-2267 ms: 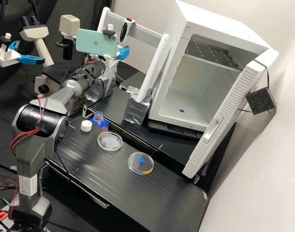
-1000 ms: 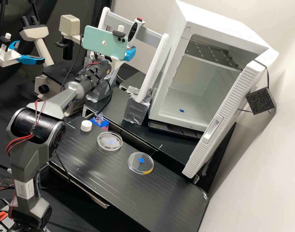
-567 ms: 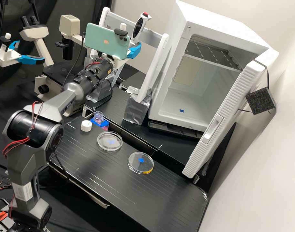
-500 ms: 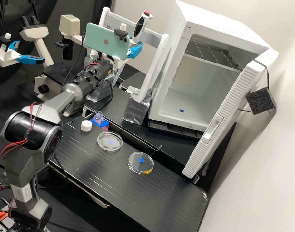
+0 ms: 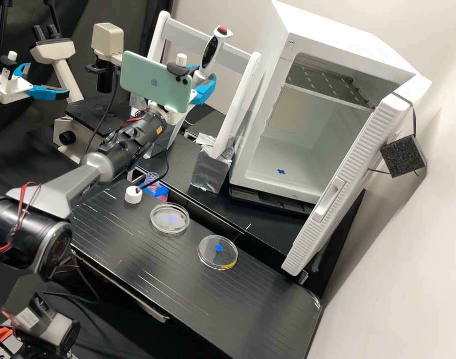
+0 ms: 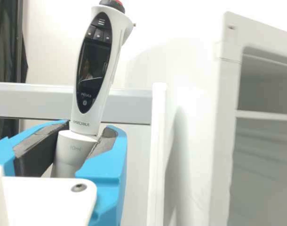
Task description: Use the pipette
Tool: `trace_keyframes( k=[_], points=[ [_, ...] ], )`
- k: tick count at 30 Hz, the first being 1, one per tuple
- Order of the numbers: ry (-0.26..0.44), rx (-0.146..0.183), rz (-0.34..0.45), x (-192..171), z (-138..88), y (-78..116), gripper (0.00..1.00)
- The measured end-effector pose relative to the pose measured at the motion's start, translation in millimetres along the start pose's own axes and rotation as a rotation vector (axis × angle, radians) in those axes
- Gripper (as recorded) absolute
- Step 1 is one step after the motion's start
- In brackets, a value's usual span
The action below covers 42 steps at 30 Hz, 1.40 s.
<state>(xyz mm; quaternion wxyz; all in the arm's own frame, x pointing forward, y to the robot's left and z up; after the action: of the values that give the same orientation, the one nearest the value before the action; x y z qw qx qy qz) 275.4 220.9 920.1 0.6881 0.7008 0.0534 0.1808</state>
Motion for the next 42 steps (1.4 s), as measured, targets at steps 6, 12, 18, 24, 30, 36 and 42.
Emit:
trace_keyframes(
  k=[6,12,18,24,30,36,42],
  points=[
    [0.008,-0.002,0.046,-27,12,-6.4,0.00],
    [0.026,0.004,0.032,-46,15,-21.2,0.00],
    [0.038,-0.016,0.008,-54,13,-34.2,0.00],
    [0.057,-0.060,0.027,-54,11,-42.4,0.00],
    [0.051,-0.076,0.032,-52,16,-49.4,0.00],
    [0.030,-0.087,0.001,-53,23,-58.2,0.00],
    [0.019,-0.093,-0.015,-55,27,-62.4,0.00]
  ],
)
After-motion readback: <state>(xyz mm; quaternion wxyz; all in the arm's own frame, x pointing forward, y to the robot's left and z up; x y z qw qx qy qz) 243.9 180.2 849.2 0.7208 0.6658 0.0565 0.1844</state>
